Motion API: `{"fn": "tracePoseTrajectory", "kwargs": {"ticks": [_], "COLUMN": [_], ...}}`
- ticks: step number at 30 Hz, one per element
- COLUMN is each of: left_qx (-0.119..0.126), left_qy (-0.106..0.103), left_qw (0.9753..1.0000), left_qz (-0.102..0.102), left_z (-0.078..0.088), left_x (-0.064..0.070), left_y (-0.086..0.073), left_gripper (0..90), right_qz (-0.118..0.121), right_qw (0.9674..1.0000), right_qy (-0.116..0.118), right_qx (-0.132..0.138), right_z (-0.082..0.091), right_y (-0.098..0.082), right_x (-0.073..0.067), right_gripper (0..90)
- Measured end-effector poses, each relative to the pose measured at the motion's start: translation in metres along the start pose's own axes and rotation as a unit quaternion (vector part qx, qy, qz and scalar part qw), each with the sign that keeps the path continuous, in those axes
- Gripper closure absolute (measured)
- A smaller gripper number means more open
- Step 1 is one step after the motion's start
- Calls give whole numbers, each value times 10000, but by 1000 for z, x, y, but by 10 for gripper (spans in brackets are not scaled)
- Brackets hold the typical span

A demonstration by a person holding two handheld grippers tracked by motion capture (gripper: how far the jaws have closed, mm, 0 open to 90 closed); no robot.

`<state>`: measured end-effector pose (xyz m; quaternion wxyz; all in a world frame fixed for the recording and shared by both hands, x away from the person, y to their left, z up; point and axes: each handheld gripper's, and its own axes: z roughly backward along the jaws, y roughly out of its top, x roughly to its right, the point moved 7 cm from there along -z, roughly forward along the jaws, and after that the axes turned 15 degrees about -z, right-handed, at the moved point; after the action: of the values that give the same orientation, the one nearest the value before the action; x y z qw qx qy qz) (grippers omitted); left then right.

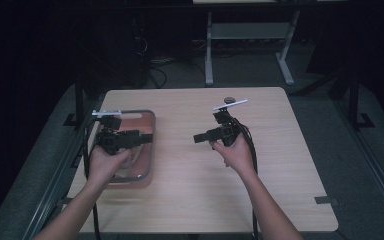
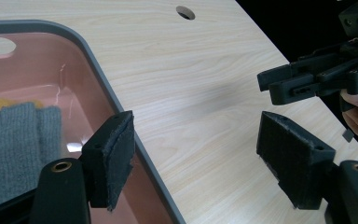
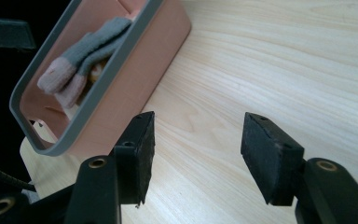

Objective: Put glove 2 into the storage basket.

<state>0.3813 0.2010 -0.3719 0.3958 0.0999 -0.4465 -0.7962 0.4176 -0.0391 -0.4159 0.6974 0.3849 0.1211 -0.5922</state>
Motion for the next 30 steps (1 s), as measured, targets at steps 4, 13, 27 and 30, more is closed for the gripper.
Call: {"fn": "tracePoseTrajectory", "kwargs": {"ticks": [4, 13, 27, 30], "left_qx": [-8, 7, -72, -89], "left_qy": [-39, -147, -427, -467], "left_qw": [10000, 9998, 9985, 9982], "left_qz": [-33, -113, -336, -367], "left_z": [-2, -10, -30, -34], "left_x": [3, 16, 43, 48], "left_y": [1, 5, 11, 11], "left_gripper": [278, 276, 276, 276], "right_qz": [-25, -91, -266, -301], "right_qw": [10000, 9999, 9992, 9990], "right_qy": [-28, -99, -288, -296], "right_qx": [-19, 28, 123, 132], "right_z": [2, 10, 28, 31], "right_y": [-2, -6, -13, -15], "right_x": [4, 16, 44, 50], "right_gripper": [438, 432, 420, 419]}}
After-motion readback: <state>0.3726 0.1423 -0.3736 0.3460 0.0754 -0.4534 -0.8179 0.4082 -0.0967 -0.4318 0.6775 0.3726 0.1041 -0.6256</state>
